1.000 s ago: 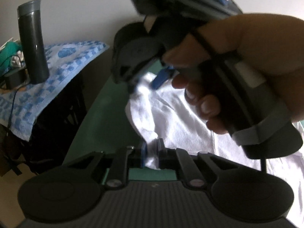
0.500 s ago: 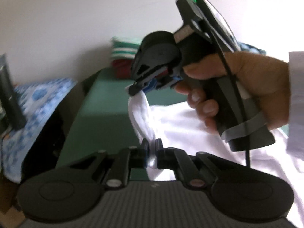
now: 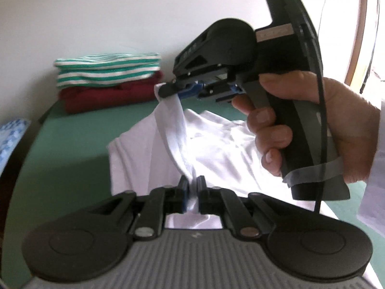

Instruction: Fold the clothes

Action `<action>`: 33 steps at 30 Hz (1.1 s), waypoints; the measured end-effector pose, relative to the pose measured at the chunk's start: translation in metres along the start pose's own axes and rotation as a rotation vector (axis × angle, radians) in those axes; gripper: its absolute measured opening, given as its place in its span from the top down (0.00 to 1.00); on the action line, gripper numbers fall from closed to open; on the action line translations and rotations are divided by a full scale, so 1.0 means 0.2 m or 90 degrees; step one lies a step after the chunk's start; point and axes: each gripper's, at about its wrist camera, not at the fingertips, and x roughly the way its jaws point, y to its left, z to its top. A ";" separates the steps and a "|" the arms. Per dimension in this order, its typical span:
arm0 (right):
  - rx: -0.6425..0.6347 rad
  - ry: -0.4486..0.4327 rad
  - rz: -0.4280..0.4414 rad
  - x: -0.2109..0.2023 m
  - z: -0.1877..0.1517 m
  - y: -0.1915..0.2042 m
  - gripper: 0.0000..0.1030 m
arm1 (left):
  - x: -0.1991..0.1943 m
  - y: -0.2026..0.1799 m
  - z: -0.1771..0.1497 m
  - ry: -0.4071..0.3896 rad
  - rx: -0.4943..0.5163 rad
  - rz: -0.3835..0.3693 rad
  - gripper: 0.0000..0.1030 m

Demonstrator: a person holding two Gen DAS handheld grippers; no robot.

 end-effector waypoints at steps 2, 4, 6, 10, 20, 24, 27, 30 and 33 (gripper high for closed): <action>0.012 -0.007 0.004 -0.05 0.01 -0.09 0.91 | 0.04 -0.08 0.02 0.011 0.000 0.000 0.99; 0.022 -0.010 0.005 -0.09 0.02 -0.17 0.91 | 0.08 -0.16 0.03 0.021 0.000 0.000 0.99; 0.031 -0.013 0.009 -0.14 0.03 -0.26 0.91 | 0.12 -0.22 0.05 0.033 0.000 0.000 0.99; 0.054 -0.020 0.019 -0.23 0.05 -0.43 0.91 | 0.18 -0.39 0.04 0.047 0.019 0.009 0.99; 0.060 0.004 0.004 -0.28 0.10 -0.69 0.86 | 0.34 -0.68 0.00 0.100 0.057 0.028 0.85; 0.042 -0.042 -0.063 -0.38 0.11 -0.72 0.74 | 0.36 -0.71 -0.03 0.116 0.061 0.001 0.65; 0.030 -0.075 -0.069 -0.50 0.10 -0.73 0.73 | 0.32 -0.73 -0.06 0.120 0.066 -0.035 0.52; 0.000 -0.020 0.002 -0.52 0.08 -0.69 0.72 | 0.27 -0.74 -0.09 0.138 0.063 -0.060 0.44; -0.003 0.078 0.092 -0.46 0.06 -0.67 0.71 | 0.17 -0.72 -0.14 0.154 0.048 -0.070 0.37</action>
